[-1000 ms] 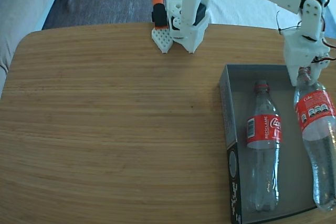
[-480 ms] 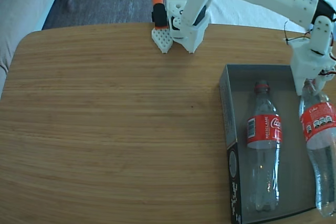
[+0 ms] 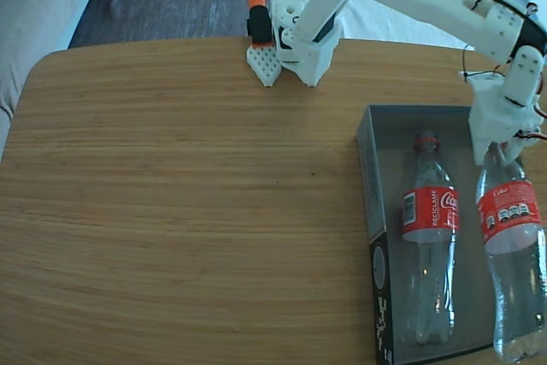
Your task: Grasp the bottles and put them in the box.
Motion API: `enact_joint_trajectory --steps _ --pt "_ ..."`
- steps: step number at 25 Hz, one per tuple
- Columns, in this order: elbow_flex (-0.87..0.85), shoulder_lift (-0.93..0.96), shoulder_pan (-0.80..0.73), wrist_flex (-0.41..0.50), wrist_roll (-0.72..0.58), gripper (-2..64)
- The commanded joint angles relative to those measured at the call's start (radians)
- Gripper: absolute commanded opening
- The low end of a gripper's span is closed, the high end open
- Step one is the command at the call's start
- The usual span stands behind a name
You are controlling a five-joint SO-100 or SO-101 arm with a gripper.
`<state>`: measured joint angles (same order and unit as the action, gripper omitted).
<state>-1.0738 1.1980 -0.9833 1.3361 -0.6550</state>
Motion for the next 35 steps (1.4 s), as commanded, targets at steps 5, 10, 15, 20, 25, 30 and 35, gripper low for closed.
enact_joint_trajectory --steps 5,10,15,20,25,30,35 --pt "0.067 0.041 -0.003 0.077 -0.011 -0.3" --pt "0.087 0.041 0.003 0.083 -0.011 -0.3" --pt "0.149 0.041 0.002 0.092 -0.003 -0.3" --pt "0.144 0.04 -0.041 0.106 -0.002 -0.3" --pt "0.143 0.032 -0.11 0.107 -0.002 -0.3" --pt "0.143 0.021 -0.147 0.112 -0.006 -0.3" --pt "0.077 0.021 -0.147 0.117 -0.009 -0.3"
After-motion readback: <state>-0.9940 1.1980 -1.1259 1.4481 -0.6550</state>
